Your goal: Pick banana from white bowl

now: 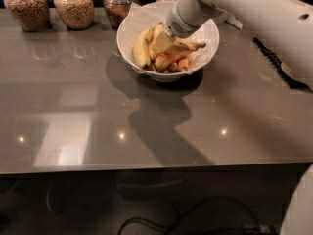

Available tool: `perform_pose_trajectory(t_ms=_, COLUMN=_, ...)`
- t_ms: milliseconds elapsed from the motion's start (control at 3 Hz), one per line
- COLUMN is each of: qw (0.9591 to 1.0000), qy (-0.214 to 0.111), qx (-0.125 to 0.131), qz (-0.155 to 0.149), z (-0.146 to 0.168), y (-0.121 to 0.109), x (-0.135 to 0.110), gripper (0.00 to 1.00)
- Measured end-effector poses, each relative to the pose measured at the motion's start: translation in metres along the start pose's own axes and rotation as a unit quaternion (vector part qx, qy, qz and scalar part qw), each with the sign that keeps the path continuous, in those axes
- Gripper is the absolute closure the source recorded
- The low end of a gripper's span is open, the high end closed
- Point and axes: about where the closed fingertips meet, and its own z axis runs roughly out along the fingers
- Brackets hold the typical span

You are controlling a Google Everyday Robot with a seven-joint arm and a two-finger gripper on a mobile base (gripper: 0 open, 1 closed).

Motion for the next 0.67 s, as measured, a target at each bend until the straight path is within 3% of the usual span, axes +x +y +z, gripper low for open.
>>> perform_pose_trajectory(t_ms=667, qw=0.9998, qy=0.019, qx=-0.004, qz=0.009, z=0.0073, y=0.0011, x=0.0086, gripper=0.77)
